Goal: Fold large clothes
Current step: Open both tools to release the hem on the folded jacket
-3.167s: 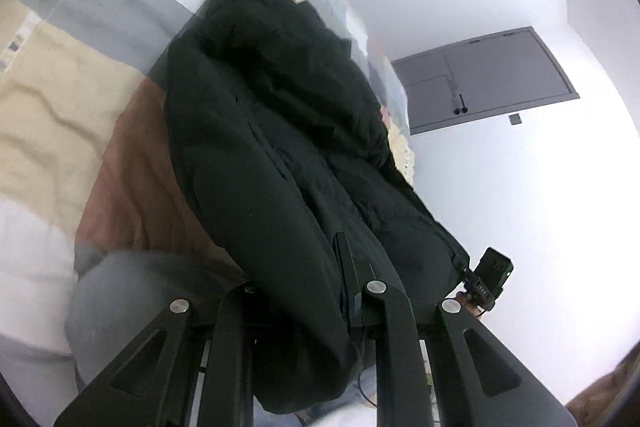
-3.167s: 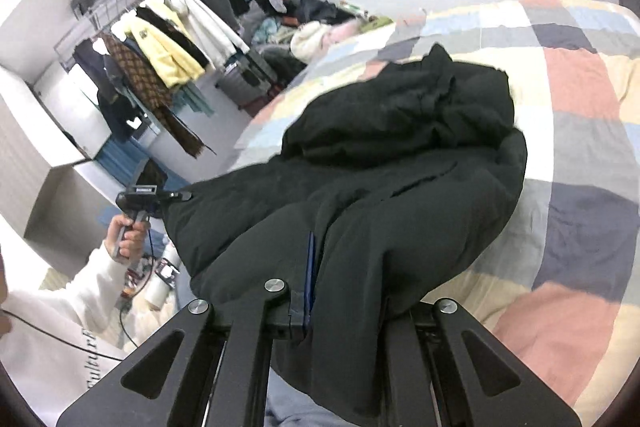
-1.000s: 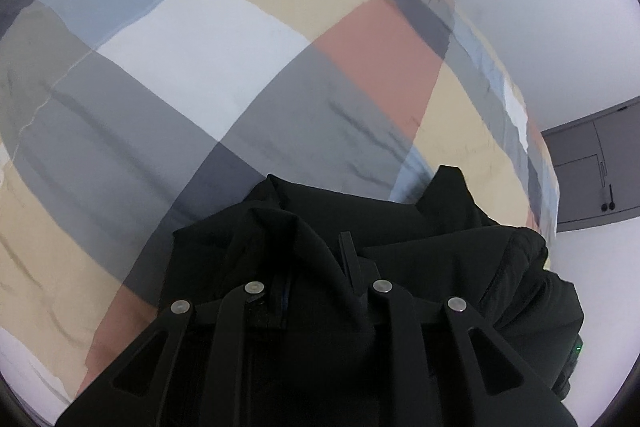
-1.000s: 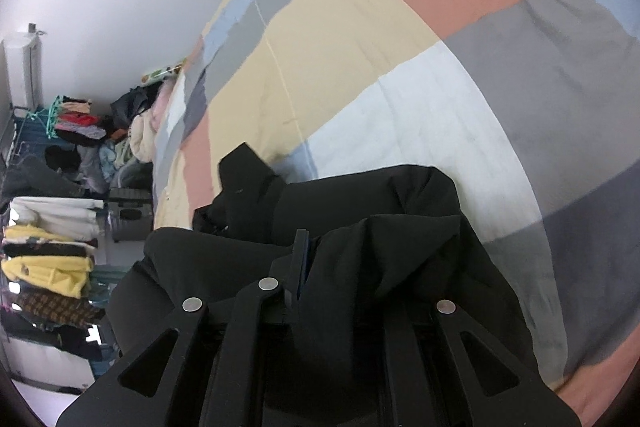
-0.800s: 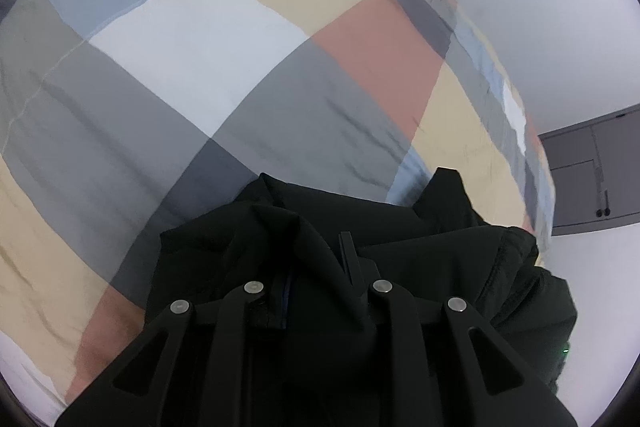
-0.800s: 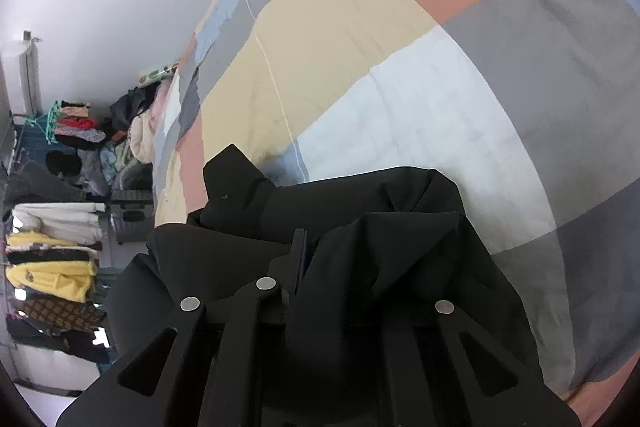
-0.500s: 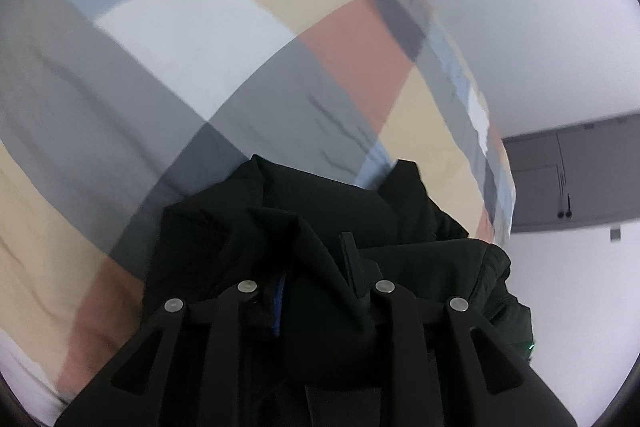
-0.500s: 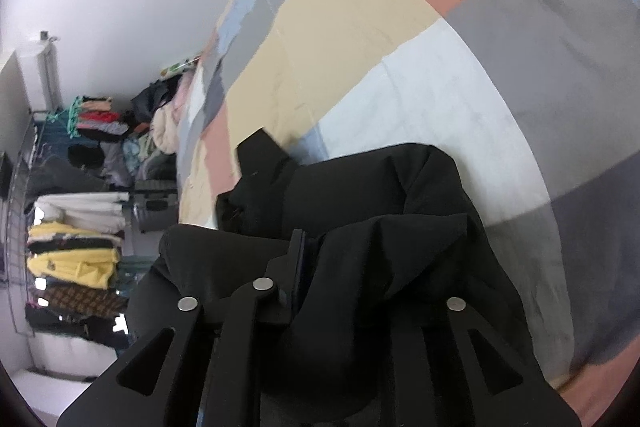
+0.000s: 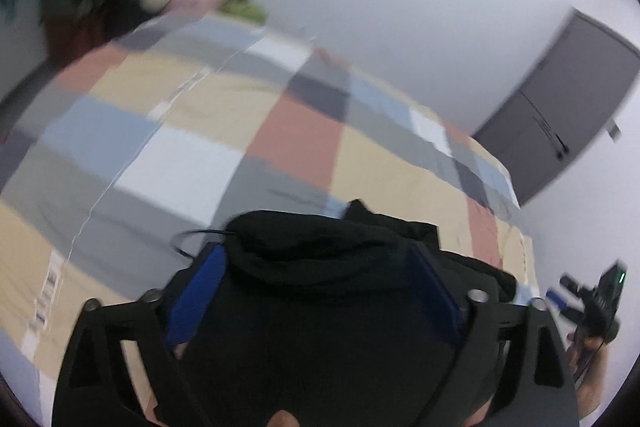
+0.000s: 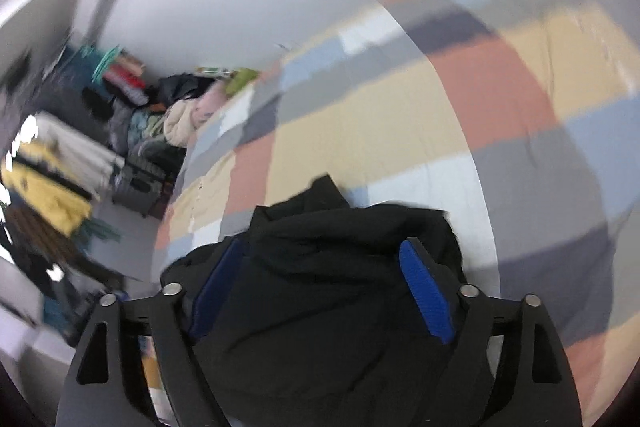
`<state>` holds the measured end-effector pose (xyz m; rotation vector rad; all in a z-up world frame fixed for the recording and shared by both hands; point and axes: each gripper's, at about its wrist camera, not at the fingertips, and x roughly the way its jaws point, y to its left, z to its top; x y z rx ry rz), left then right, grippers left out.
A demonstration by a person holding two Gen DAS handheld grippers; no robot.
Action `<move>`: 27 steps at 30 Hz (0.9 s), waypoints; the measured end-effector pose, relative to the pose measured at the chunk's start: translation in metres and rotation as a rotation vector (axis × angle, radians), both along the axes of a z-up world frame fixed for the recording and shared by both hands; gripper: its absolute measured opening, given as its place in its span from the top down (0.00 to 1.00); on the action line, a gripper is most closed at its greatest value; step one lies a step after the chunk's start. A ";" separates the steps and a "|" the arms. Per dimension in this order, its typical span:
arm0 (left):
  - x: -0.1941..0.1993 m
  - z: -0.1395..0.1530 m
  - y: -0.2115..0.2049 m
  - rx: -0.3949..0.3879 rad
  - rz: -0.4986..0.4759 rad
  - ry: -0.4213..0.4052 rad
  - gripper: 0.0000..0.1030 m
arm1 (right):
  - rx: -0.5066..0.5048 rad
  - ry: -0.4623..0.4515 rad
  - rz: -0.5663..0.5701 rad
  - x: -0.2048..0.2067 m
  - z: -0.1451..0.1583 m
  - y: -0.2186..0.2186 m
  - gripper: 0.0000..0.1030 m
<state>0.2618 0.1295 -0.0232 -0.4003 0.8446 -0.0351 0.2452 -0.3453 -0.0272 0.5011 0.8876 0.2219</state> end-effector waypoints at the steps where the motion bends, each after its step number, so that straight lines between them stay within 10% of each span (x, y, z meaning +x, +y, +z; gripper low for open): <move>1: -0.003 -0.002 -0.010 0.015 -0.018 -0.021 0.00 | -0.031 -0.025 0.019 -0.003 0.000 0.014 0.12; 10: 0.006 -0.079 -0.097 0.192 -0.146 0.004 0.00 | -0.247 -0.134 0.169 -0.024 -0.085 0.145 0.08; 27: 0.078 -0.136 -0.117 0.284 -0.122 0.013 0.00 | -0.323 -0.161 0.143 0.040 -0.140 0.151 0.00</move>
